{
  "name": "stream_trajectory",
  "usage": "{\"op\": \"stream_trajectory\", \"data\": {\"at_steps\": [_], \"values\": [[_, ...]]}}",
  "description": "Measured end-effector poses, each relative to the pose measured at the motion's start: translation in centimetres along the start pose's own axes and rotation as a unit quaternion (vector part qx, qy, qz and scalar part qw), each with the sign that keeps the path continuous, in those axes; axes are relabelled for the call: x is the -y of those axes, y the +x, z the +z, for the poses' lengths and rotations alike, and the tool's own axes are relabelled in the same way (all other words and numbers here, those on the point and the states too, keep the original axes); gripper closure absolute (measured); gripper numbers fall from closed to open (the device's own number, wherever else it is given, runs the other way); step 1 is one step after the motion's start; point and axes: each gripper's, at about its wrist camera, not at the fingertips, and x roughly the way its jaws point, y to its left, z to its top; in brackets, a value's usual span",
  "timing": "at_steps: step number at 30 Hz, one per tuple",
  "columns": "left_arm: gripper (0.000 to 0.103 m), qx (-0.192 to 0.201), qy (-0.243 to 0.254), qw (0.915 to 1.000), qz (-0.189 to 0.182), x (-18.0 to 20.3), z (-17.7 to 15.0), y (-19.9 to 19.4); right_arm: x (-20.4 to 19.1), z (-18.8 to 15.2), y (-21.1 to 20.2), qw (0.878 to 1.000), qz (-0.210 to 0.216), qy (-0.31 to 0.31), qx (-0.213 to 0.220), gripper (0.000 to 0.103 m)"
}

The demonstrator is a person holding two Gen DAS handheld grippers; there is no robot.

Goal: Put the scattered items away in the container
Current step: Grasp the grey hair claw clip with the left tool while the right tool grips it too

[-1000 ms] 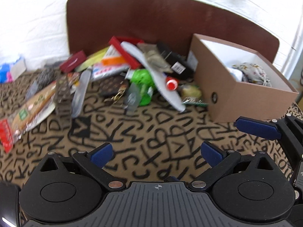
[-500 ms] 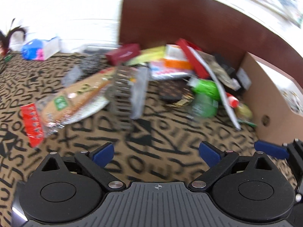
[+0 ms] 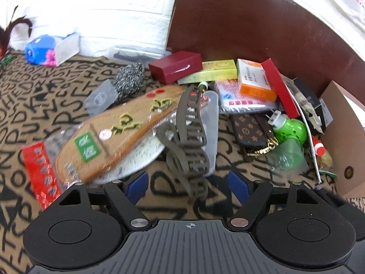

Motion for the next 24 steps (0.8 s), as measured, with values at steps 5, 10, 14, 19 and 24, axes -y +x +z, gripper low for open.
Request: {"op": "stream_trajectory", "data": {"at_steps": [5,10,14,19,24], "values": [[0.023,-0.011,-0.008,0.9999,-0.007,-0.6,1.3,2.1,-0.1,0.3,1.7,1.0,0.01,0.014,-0.009,0.04],[0.033,-0.011,-0.01,0.9998,-0.014,-1.1,1.8,3.3,-0.2,0.7,3.0,0.999,0.019,0.023,-0.014,0.047],[0.053,-0.021,-0.016,0.9992,-0.03,-1.5,2.0,3.7,0.2,0.7,3.8,0.999,0.024,0.039,-0.021,0.072],[0.053,-0.03,-0.018,0.9988,-0.034,-0.9,1.3,2.7,0.4,-0.1,2.2,0.999,0.036,0.028,-0.023,0.073],[0.053,-0.057,-0.022,0.9969,-0.05,1.0,-0.8,1.0,1.0,-2.0,-1.4,0.998,0.052,0.029,-0.036,0.073]]}}
